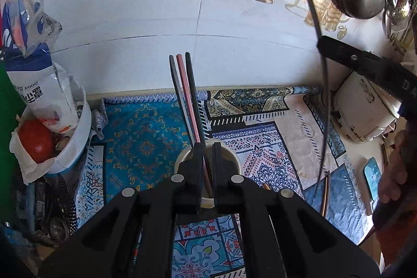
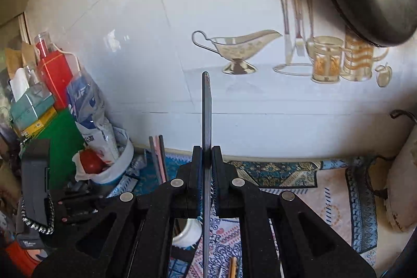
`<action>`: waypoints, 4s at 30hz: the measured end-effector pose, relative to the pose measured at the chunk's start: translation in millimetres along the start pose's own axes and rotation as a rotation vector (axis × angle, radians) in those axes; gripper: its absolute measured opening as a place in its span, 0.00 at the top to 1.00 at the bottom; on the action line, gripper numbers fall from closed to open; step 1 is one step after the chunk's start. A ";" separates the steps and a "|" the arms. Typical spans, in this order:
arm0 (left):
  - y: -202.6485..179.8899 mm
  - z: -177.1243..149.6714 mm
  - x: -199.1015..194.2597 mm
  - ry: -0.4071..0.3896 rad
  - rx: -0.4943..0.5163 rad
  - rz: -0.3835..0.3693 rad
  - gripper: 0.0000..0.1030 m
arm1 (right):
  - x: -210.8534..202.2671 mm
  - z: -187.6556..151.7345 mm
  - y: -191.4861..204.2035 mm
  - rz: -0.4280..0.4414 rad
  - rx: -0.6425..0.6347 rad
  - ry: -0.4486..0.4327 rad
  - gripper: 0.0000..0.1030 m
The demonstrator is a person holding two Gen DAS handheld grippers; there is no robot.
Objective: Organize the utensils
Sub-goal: 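Lift the grey chopstick and lower it into the white cup, open right tool, then move both tools back over the chopsticks lying on the mat, then grasp the white chopstick with the left tool while the right tool grasps the brown chopstick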
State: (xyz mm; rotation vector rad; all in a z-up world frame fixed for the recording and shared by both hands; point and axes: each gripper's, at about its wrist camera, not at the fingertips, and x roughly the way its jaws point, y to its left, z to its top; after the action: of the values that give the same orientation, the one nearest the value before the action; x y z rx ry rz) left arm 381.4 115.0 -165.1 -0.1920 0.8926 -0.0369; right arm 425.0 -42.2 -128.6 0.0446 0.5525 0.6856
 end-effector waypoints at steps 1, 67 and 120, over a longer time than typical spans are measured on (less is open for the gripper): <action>4.1 0.7 -4.9 -0.007 -0.005 0.001 0.95 | 7.0 2.4 6.4 0.007 -0.007 -0.007 0.94; -132.3 -130.3 96.1 0.424 0.154 -0.030 0.68 | -50.9 -230.6 -158.9 -0.219 0.270 0.611 0.73; -111.5 -160.7 107.7 0.455 0.057 0.093 0.97 | -55.6 -217.2 -205.6 -0.149 0.166 0.609 0.95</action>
State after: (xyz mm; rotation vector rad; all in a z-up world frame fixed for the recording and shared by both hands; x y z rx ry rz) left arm 329.6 -30.9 -326.0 -0.0890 1.3513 -0.0195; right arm 402.5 -266.4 -333.0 -0.0531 1.1854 0.4999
